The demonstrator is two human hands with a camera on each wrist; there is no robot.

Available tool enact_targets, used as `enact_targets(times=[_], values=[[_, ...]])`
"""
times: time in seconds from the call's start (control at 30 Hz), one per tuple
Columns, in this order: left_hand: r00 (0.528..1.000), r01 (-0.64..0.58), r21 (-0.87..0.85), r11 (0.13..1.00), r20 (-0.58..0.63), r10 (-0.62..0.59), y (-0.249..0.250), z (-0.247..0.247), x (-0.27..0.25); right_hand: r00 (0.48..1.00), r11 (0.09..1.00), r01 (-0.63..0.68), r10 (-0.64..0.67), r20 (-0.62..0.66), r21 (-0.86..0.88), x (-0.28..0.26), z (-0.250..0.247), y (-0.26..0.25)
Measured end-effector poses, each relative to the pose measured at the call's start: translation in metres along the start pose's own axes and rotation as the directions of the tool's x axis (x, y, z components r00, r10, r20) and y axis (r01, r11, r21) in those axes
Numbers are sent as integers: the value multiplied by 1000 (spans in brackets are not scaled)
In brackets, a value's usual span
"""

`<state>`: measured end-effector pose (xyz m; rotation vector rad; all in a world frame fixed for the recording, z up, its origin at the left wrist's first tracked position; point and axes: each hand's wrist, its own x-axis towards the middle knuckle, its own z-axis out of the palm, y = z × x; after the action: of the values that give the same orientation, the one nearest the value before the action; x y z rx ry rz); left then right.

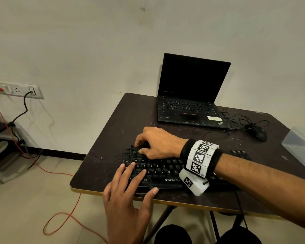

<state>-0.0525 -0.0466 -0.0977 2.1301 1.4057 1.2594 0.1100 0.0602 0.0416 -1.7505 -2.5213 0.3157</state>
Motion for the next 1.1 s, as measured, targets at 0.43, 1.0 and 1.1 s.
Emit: enact_targets(times=[0.43, 1.0, 1.1], values=[[1000, 13, -13, 1000, 4, -13, -1, 1, 1, 995, 993, 22, -10, -102, 115, -13, 8, 14], [999, 41, -49, 998, -8, -41, 2, -1, 0, 993, 991, -22, 37, -111, 133, -23, 12, 31], [999, 40, -44, 998, -12, -41, 2, -2, -2, 980, 984, -114, 134, -146, 137, -19, 7, 40]])
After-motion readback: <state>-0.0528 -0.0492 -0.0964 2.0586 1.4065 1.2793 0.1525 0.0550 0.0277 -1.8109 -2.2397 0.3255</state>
